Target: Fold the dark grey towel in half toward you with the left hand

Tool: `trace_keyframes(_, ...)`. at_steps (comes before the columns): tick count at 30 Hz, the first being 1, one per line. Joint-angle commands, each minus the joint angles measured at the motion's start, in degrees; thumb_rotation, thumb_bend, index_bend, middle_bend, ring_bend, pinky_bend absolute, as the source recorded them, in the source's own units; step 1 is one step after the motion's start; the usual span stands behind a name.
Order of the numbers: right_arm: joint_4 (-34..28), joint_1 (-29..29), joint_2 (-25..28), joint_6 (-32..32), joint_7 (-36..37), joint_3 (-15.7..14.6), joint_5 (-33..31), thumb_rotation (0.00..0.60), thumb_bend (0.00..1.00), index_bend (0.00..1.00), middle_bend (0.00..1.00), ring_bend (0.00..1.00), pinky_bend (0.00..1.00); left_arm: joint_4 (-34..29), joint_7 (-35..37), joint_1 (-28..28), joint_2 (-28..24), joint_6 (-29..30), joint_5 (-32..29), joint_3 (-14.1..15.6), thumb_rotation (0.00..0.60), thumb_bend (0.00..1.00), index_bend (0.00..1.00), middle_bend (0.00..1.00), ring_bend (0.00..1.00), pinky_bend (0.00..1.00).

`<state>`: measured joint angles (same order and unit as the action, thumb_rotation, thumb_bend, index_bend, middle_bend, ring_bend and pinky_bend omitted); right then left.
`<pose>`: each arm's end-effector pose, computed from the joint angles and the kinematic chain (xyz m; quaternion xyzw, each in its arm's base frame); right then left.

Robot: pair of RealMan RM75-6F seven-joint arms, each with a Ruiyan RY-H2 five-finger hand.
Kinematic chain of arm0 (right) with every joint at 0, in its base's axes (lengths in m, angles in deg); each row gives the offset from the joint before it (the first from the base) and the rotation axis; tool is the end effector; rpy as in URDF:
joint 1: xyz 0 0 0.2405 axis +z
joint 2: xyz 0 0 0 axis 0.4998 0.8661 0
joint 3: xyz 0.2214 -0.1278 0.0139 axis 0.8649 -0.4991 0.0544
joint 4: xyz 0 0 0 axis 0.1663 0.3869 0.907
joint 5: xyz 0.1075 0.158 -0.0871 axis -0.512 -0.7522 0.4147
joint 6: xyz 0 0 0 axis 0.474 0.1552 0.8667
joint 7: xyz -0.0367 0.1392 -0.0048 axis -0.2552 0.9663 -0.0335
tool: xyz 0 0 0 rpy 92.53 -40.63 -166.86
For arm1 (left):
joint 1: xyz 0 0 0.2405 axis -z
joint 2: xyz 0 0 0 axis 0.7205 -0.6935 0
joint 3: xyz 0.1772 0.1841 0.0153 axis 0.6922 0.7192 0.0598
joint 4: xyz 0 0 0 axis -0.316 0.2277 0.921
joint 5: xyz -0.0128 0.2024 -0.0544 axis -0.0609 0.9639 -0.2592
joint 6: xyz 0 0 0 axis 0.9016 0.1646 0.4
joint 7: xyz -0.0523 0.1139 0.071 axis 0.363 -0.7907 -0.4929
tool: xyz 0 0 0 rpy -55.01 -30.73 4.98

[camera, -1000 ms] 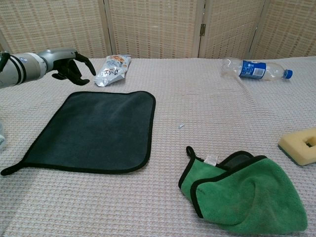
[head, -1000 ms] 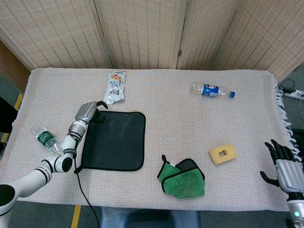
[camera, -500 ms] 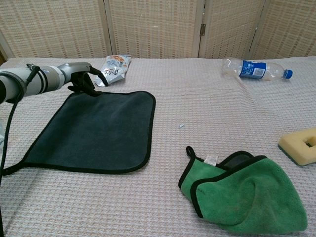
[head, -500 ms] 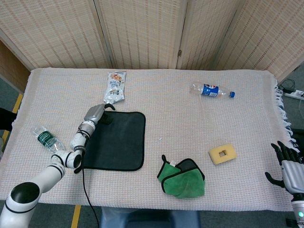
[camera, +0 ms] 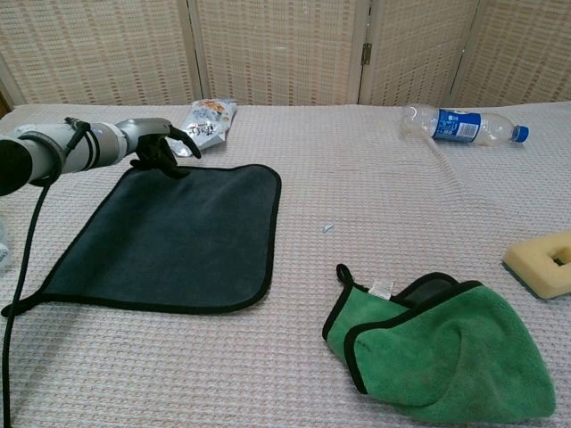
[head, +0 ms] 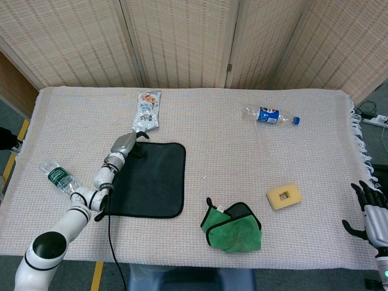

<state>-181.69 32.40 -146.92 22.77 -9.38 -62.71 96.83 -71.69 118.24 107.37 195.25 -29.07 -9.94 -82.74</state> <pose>-0.3529 -0.1602 0.1675 0.5477 -0.4911 0.2905 0.6120 -0.1853 0.4939 -0.0362 -0.6193 -0.5783 -0.3361 0.4112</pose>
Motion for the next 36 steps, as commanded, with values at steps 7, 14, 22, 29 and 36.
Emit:
trace_keyframes(7, 0.2, -0.2, 0.0, 0.4, 0.2, 0.0, 0.3, 0.600, 0.35, 0.00, 0.00, 0.00, 0.00, 3.8, 3.1, 0.9, 1.3, -2.2, 0.8, 0.5, 0.600, 0.46, 0.32, 1.00, 1.00, 1.00)
trace_keyframes(14, 0.3, -0.2, 0.1, 0.4, 0.4, 0.1, 0.4, 0.600, 0.35, 0.00, 0.00, 0.00, 0.00, 5.7, 4.2, 1.3, 2.0, -3.8, 1.3, 0.9, 0.600, 0.46, 0.33, 1.00, 1.00, 1.00)
trace_keyframes(22, 0.1, -0.4, 0.2, 0.7, 0.4, 0.0, 0.6, 0.600, 0.35, 0.00, 0.00, 0.00, 0.00, 6.6, 4.8, 1.4, 2.7, -4.1, 1.9, 1.3, 0.600, 0.46, 0.34, 1.00, 1.00, 1.00)
trace_keyframes(29, 0.2, -0.2, 0.2, 0.2, 0.4, 0.1, 0.4, 0.600, 0.35, 0.00, 0.00, 0.00, 0.00, 7.4, 5.4, 1.2, 3.0, -3.3, 2.2, 1.4, 0.600, 0.46, 0.39, 1.00, 1.00, 1.00)
trace_keyframes(36, 0.0, -0.3, 0.2, 0.4, 0.3, 0.0, 0.6, 0.600, 0.35, 0.00, 0.00, 0.00, 0.00, 7.8, 5.7, 1.0, 3.4, -2.3, 2.3, 1.5, 0.600, 0.46, 0.45, 1.00, 1.00, 1.00)
